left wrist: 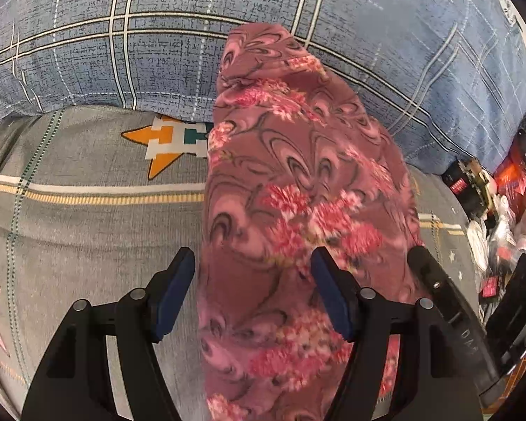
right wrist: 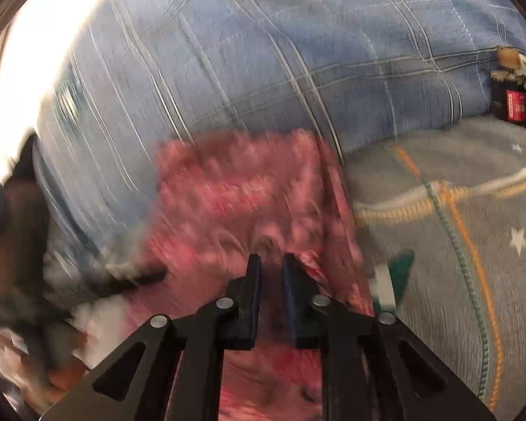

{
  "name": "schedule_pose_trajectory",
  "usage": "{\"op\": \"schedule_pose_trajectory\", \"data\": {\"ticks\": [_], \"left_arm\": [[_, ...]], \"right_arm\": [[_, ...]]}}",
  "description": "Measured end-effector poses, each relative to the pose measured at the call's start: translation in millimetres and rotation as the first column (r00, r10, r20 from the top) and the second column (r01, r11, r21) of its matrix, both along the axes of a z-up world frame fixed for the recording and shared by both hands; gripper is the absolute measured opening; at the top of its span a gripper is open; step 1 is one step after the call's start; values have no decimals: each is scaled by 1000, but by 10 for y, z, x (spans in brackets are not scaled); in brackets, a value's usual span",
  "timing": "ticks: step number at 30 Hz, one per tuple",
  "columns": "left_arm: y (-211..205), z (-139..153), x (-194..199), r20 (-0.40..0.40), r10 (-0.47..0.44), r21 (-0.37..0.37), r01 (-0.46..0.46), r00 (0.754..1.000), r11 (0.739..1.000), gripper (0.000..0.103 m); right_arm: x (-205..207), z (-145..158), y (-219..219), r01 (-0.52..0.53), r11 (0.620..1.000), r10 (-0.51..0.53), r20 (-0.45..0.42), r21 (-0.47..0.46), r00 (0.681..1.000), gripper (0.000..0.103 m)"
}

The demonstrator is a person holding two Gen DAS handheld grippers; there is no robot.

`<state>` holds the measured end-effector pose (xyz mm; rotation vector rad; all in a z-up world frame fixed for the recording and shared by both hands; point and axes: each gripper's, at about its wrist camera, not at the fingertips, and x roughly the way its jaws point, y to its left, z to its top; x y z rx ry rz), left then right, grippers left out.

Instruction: Fold small clothes

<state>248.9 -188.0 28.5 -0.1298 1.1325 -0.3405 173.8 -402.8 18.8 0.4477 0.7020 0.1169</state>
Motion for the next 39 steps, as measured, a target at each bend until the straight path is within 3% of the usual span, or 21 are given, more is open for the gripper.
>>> {"op": "schedule_pose_trajectory", "data": {"ticks": [5,8,9,11,15,16,19,22,25,29,30,31,32,34,37,38,39], "left_arm": [[100,139,-264,50,-15,-21,16,999,1000,69],[4,-118,-287,2,-29,23,29,1000,999,70],[27,-197,-306,-30,-34,14,34,999,999,72],[147,-222,-338,-45,-27,-48,25,999,999,72],[419,-158,-278,-74,2,-116,-11,997,993,71],[481,-156,-245,-80,17,-129,-28,997,991,71],[632,-186,-117,-139,48,-208,-77,989,975,71],[630,-181,7,-148,62,-221,-94,987,971,71],[541,-124,93,-131,58,-207,-85,990,975,71],[378,-125,299,-137,53,-176,-77,989,981,71],[342,-140,355,-139,55,-165,-78,989,983,72],[327,-167,390,-143,55,-153,-77,988,985,73],[314,-194,425,-148,50,-147,-72,988,987,75],[319,-182,422,-145,40,-150,-62,989,987,75],[392,-143,390,-129,22,-159,-42,991,986,75],[432,-146,379,-130,20,-172,-42,991,984,75],[471,-160,362,-136,16,-190,-42,991,981,75]], "right_arm": [[-206,163,19,-10,999,7,78,37,997,19],[-85,-88,120,-50,999,49,-46,-13,998,29],[-135,-62,139,-47,998,47,1,-40,999,28],[-160,1,159,-50,997,49,-24,-62,999,28],[-234,166,-208,71,996,-72,31,47,997,32],[-234,168,-346,117,990,-120,30,83,992,39],[-158,61,-672,216,957,-215,-24,193,976,40],[-44,-8,-773,241,941,-236,-47,239,971,40],[198,30,-677,180,950,-177,-35,256,984,43],[601,-30,-475,147,968,-131,-89,204,987,48],[693,-54,-422,131,972,-112,-106,194,988,43],[775,-38,-336,86,985,-71,-104,149,992,29],[823,-21,-262,70,995,-62,-106,76,992,23],[864,1,-171,56,998,-61,-133,-39,989,25],[690,77,-346,102,995,-100,-94,11,990,32],[608,80,-445,118,992,-114,-86,38,990,38],[536,63,-540,126,990,-121,-84,68,989,50]]}}
